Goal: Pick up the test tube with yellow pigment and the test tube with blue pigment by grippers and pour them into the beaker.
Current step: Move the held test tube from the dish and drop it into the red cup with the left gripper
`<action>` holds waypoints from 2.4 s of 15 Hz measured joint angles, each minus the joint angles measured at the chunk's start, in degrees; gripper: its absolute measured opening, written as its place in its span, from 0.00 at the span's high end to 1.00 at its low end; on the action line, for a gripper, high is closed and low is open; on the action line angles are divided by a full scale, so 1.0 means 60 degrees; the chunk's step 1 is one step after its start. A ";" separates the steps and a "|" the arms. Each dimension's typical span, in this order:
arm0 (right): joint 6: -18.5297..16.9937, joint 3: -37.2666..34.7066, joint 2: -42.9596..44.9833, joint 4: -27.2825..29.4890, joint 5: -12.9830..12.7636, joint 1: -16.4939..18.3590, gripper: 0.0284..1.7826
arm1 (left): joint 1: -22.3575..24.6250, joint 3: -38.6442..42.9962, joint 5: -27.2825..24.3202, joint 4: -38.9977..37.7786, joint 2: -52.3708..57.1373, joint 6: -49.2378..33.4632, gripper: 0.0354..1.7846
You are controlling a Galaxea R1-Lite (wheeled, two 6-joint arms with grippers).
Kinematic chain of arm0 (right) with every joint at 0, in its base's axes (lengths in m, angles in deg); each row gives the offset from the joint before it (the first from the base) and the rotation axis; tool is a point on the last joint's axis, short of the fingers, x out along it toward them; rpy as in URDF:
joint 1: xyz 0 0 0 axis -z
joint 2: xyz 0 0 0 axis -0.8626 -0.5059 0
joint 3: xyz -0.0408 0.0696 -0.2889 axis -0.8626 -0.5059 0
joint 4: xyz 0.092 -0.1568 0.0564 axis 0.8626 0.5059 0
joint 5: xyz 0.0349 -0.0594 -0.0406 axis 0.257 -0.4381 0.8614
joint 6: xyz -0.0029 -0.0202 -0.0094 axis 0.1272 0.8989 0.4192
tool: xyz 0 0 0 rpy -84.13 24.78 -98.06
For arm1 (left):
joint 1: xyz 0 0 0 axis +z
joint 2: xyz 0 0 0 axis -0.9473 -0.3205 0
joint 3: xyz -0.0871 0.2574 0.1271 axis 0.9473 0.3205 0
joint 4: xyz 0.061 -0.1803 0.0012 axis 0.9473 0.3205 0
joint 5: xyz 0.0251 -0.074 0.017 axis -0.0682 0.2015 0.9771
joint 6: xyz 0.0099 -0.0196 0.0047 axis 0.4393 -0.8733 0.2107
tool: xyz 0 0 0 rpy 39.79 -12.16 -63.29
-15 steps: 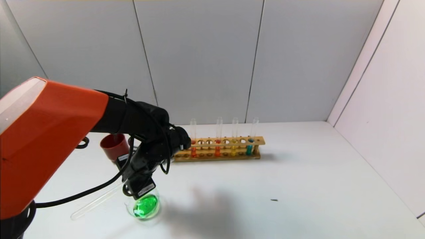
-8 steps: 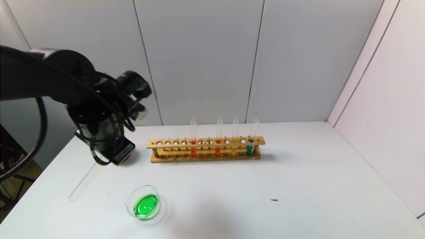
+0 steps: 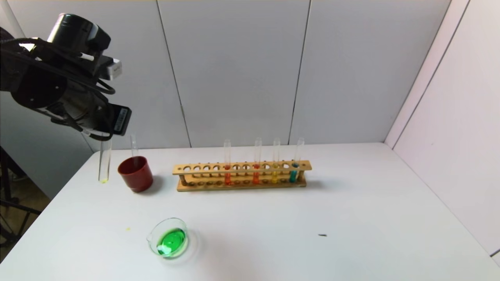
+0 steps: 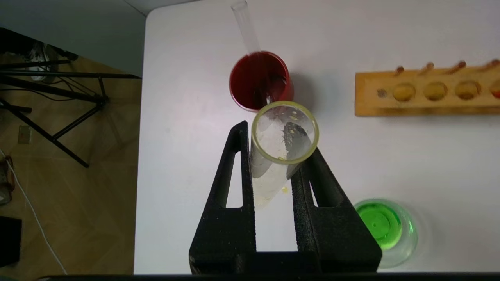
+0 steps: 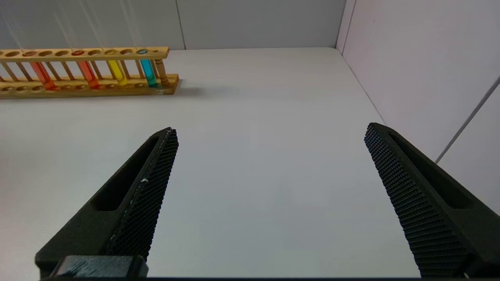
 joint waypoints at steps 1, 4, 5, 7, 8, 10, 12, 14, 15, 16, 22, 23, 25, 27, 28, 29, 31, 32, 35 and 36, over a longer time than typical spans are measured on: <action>0.0000 0.0000 0.0000 -0.0004 -0.0004 0.0004 0.02 | 0.0234 -0.0238 -0.0087 -0.0161 -0.0187 -0.0004 0.84; -0.0002 0.0000 0.0000 -0.0004 0.0000 0.0000 0.02 | 0.0894 -0.1231 -0.0419 -0.0463 -0.1073 -0.0065 0.84; 0.0000 0.0000 0.0000 -0.0004 0.0000 0.0000 0.02 | 0.1083 -0.1548 -0.0528 -0.0711 -0.1443 -0.0091 0.84; -0.0002 0.0000 0.0000 0.0000 0.0000 0.0000 0.02 | 0.1355 -0.2016 -0.0642 -0.1428 -0.2144 -0.0161 0.84; -0.0002 0.0000 0.0000 -0.0004 0.0000 0.0000 0.02 | 0.1441 -0.2182 -0.0664 -0.1877 -0.2503 -0.0223 0.84; -0.0002 0.0000 0.0000 0.0000 -0.0004 0.0000 0.02 | 0.1524 -0.2369 -0.0670 -0.2595 -0.3109 -0.0280 0.84; -0.0002 0.0000 0.0000 -0.0004 -0.0004 0.0000 0.02 | 0.1542 -0.2475 -0.0666 -0.3159 -0.3655 -0.0313 0.84; -0.0002 0.0000 0.0000 -0.0004 0.0000 0.0000 0.02 | 0.1534 -0.2412 -0.0660 -0.3202 -0.4011 -0.0591 0.84; -0.0002 0.0000 0.0000 0.0000 -0.0004 0.0000 0.02 | 0.1534 -0.2322 -0.0656 -0.3214 -0.4110 -0.0697 0.84; -0.0002 0.0000 0.0000 -0.0004 0.0000 0.0000 0.02 | 0.1532 -0.2190 -0.0646 -0.3265 -0.4171 -0.0748 0.84; -0.0002 0.0000 0.0000 0.0000 -0.0004 0.0008 0.02 | 0.1516 -0.0124 -0.0841 -0.4427 -0.3783 -0.0735 0.84; -0.0002 0.0000 0.0000 -0.0004 -0.0004 0.0004 0.02 | 0.1514 0.0213 -0.0857 -0.4576 -0.3637 -0.0725 0.84; -0.0002 0.0000 0.0000 -0.0004 -0.0004 -0.0002 0.02 | 0.1459 0.0772 -0.0857 -0.4691 -0.3407 -0.0740 0.84; 0.0000 0.0000 0.0000 -0.0004 0.0000 -0.0002 0.02 | 0.1367 0.1357 -0.0857 -0.5163 -0.3239 -0.0744 0.84; 0.0000 0.0000 0.0000 0.0000 -0.0004 -0.0002 0.02 | 0.1331 0.1646 -0.0859 -0.5457 -0.3186 -0.0721 0.84; 0.0000 0.0000 0.0000 0.0000 -0.0004 0.0000 0.02 | 0.1304 0.1934 -0.0864 -0.5746 -0.3151 -0.0707 0.84; 0.0000 0.0000 0.0000 0.0000 0.0000 0.0000 0.02 | 0.1258 0.2422 -0.0890 -0.6099 -0.3141 -0.0717 0.84; 0.0000 0.0000 0.0000 -0.0004 0.0000 0.0000 0.02 | 0.1225 0.2676 -0.0933 -0.6282 -0.3133 -0.0733 0.84; -0.0002 0.0000 0.0000 -0.0004 0.0000 0.0004 0.02 | 0.1054 0.3552 -0.0959 -0.7164 -0.3123 -0.0758 0.84; 0.0000 0.0000 0.0000 -0.0004 -0.0004 0.0000 0.02 | 0.1004 0.3787 -0.0959 -0.7430 -0.3100 -0.0725 0.83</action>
